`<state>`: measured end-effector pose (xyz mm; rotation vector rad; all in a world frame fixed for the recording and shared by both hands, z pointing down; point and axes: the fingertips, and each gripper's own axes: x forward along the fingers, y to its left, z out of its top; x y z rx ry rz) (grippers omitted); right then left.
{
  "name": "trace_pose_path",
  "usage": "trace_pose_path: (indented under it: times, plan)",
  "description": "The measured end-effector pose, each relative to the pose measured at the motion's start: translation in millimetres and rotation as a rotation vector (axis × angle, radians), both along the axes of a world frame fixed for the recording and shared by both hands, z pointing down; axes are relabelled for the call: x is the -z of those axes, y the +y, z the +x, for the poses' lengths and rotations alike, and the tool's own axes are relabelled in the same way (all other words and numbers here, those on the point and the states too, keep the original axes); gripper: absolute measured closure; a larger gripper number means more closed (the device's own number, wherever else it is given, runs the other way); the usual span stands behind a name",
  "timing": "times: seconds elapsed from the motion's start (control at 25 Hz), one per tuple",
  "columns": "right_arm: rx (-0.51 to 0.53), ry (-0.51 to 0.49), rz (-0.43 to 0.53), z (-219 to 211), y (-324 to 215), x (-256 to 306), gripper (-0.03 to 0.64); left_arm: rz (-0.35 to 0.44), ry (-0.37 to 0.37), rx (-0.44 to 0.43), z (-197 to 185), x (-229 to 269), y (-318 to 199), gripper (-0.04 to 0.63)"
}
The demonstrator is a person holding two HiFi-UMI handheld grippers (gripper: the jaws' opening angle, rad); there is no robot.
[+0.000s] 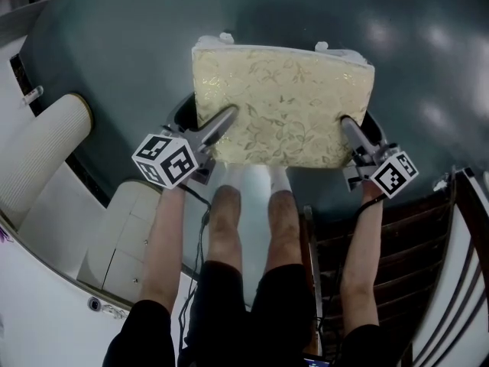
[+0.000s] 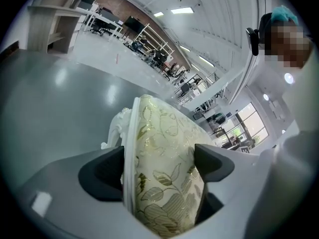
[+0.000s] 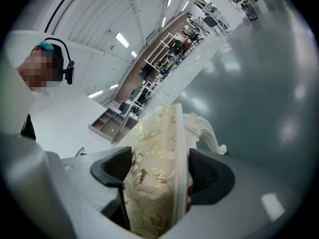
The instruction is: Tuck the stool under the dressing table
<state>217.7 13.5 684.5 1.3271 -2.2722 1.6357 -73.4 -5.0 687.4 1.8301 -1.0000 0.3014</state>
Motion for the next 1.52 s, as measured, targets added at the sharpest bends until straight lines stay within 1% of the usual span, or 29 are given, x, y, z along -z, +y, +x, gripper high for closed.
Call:
trace_pose_path:
  times: [0.16, 0.28, 0.64, 0.76, 0.96, 1.08, 1.16, 1.32, 1.52]
  plan:
    - [0.015, 0.004, 0.004, -2.0, 0.1, 0.9, 0.253, 0.0, -0.002, 0.0, 0.0, 0.4, 0.3, 0.138]
    - [0.007, 0.011, -0.01, 0.1, 1.1, 0.6, 0.255, 0.001, -0.001, -0.003, 0.4, 1.1, 1.1, 0.14]
    - [0.023, 0.018, 0.003, -2.7, 0.4, 2.9, 0.261, 0.033, 0.001, 0.004, -2.0, 4.1, 1.2, 0.153]
    - [0.026, 0.012, 0.005, -3.3, -0.3, 3.1, 0.265, 0.035, 0.003, 0.024, -4.1, 5.4, 2.6, 0.161]
    - [0.041, 0.0, -0.019, -3.9, -5.0, 2.6, 0.268, 0.002, 0.004, 0.066, -7.4, 6.3, 7.8, 0.173]
    - [0.061, -0.002, -0.021, -4.1, -9.5, 1.6, 0.27, -0.001, -0.003, 0.082, -8.2, 6.4, 8.0, 0.173]
    - [0.059, -0.005, -0.008, -4.2, -8.2, 2.0, 0.27, 0.011, -0.006, 0.078, -8.0, 7.0, 8.1, 0.173]
    - [0.015, -0.001, 0.034, -0.9, 1.9, 3.4, 0.27, 0.046, -0.002, 0.04, -4.7, 7.0, 6.5, 0.173]
    - [-0.002, -0.002, 0.039, 0.7, 1.6, 2.9, 0.271, 0.052, -0.004, 0.036, -5.3, 7.7, 4.7, 0.173]
